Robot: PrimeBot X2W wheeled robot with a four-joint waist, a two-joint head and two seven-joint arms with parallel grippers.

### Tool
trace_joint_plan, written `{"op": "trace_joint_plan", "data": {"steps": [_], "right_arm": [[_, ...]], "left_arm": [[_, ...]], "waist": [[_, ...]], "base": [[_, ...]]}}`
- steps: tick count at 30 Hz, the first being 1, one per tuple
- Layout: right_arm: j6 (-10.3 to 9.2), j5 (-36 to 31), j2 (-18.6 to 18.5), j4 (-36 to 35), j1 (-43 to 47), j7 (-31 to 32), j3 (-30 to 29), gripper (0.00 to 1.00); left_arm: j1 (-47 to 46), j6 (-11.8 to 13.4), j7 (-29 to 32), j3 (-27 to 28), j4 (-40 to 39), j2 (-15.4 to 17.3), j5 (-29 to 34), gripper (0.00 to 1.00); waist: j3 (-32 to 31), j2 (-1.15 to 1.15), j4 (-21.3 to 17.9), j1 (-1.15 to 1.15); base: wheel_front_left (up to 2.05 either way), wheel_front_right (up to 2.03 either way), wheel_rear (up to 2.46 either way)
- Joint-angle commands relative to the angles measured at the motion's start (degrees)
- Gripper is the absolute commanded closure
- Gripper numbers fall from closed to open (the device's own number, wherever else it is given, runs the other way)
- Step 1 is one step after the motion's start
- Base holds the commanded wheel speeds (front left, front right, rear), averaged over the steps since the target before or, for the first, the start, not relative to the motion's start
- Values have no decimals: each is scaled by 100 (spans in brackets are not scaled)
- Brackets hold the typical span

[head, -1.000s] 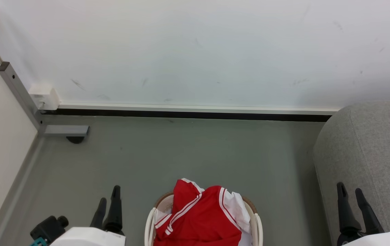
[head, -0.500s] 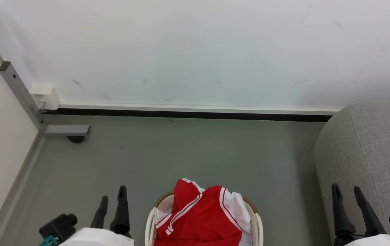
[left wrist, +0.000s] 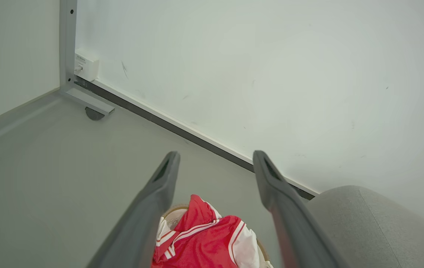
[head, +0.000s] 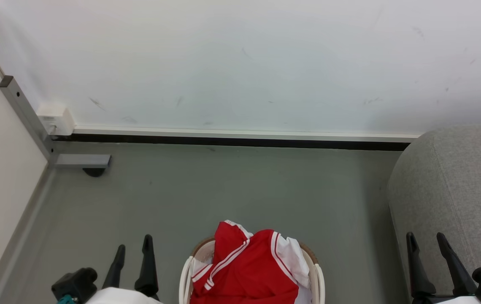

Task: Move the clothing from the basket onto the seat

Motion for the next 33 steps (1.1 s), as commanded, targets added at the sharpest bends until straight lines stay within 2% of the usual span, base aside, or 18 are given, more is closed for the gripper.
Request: {"op": "trace_joint_plan", "data": {"steps": [1,18,33], "right_arm": [[-8,-128,-45,-18,3,-67,-19,0],[-9,-679,58,105,87,-276,-145,0],[-11,-974,93,281,143,-446,-219,0]], "left_arm": [[14,9,-67,10,-31,47,191,0],[102,20,-275,37,5,51,1151,0],[175,47,-444,111,117,54,1687,0]], "waist": [[0,0,2,0],[1,0,-7,0],[0,0,-6,0]], "base": [[0,0,0],[0,0,0],[0,0,0]]}}
